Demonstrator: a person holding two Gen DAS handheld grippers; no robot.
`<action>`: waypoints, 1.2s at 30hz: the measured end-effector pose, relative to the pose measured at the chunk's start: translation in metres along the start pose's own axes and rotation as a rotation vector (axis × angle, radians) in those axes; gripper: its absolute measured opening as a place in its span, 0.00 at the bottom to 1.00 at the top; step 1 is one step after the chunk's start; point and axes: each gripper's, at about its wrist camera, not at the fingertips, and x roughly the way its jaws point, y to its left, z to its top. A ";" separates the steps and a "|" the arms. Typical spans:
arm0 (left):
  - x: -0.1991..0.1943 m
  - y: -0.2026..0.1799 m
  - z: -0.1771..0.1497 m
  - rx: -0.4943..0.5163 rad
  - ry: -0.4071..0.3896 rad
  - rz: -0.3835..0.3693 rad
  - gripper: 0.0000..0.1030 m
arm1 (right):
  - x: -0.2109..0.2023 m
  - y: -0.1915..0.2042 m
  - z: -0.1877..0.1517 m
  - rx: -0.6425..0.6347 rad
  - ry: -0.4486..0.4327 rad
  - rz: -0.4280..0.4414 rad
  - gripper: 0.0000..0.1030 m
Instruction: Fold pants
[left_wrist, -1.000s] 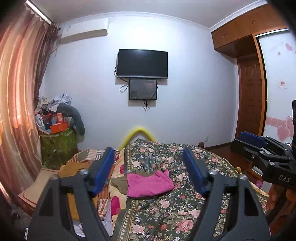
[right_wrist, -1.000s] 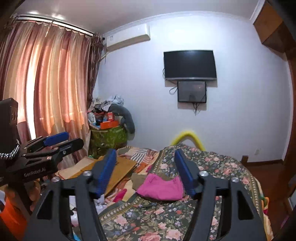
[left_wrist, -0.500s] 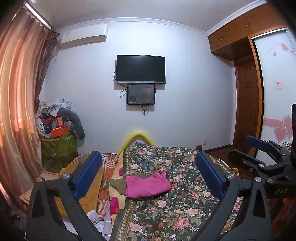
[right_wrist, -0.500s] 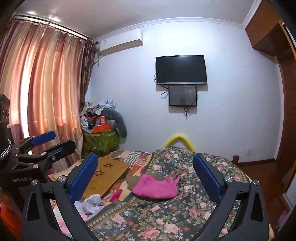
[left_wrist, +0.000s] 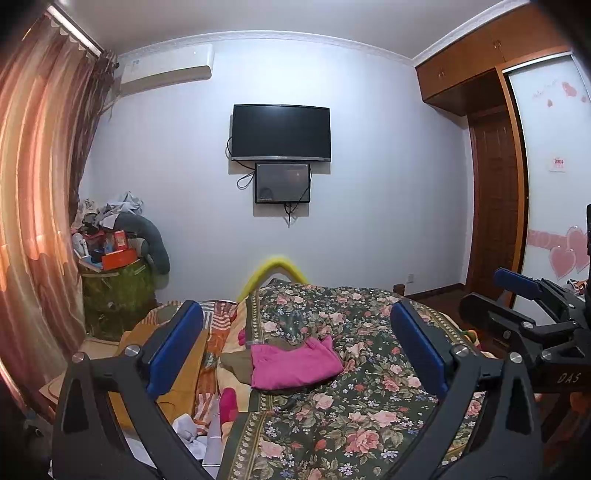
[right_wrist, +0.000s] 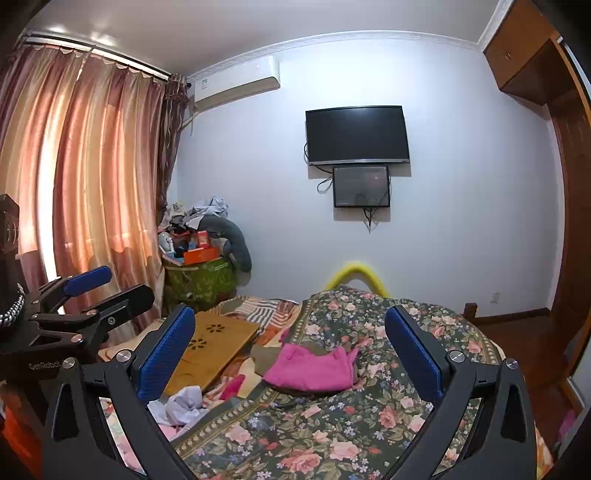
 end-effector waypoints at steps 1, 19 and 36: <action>0.001 -0.001 -0.001 0.006 0.002 0.004 1.00 | 0.000 0.000 0.000 0.001 0.002 -0.002 0.99; 0.012 0.001 -0.006 -0.008 0.034 -0.025 1.00 | 0.000 -0.004 -0.002 0.016 0.030 -0.019 0.99; 0.019 0.000 -0.007 -0.016 0.047 -0.041 1.00 | 0.000 -0.006 -0.003 0.020 0.033 -0.015 0.99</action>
